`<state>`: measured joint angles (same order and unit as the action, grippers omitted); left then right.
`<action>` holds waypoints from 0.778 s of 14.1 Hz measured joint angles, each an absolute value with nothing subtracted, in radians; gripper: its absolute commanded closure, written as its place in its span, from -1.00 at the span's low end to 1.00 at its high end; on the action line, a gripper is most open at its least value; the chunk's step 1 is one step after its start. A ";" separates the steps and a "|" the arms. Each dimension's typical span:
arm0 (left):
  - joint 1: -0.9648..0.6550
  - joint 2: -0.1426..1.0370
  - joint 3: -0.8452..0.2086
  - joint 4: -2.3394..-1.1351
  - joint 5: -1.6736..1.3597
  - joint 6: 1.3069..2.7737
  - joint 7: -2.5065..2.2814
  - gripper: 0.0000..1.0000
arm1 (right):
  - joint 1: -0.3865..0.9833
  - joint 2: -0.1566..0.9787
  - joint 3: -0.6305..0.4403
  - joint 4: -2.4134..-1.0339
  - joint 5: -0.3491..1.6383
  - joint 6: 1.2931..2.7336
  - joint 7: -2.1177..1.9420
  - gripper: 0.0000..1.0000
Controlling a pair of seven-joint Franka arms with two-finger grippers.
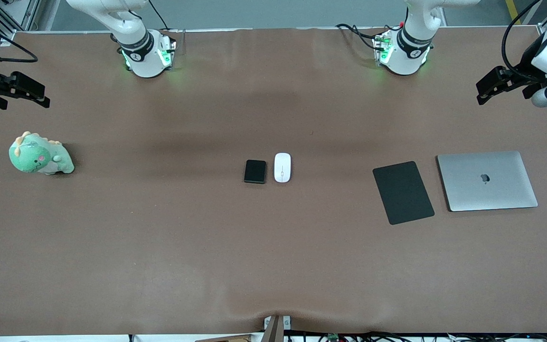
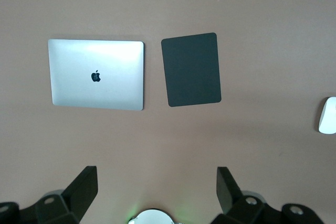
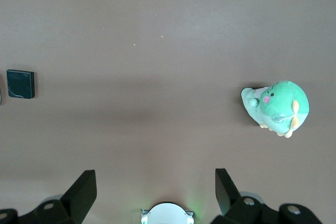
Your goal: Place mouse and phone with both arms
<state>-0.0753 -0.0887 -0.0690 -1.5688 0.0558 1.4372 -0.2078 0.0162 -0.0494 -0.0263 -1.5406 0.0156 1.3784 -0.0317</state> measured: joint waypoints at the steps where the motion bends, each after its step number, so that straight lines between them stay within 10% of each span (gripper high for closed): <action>1: -0.075 -0.089 -0.068 -1.569 0.056 1.437 -0.203 -1.00 | 0.016 -0.049 -0.026 -1.541 0.016 1.378 -0.032 -1.00; 11: -0.070 -0.089 -0.033 -1.569 0.056 1.437 -0.109 -1.00 | 0.014 -0.049 -0.030 -1.541 0.019 1.377 -0.032 -1.00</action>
<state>-0.0695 -0.0887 -0.0332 -1.5688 0.0562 1.4372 -0.1089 0.0144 -0.0487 -0.0302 -1.5409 0.0193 1.3767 -0.0317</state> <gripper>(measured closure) 0.000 0.000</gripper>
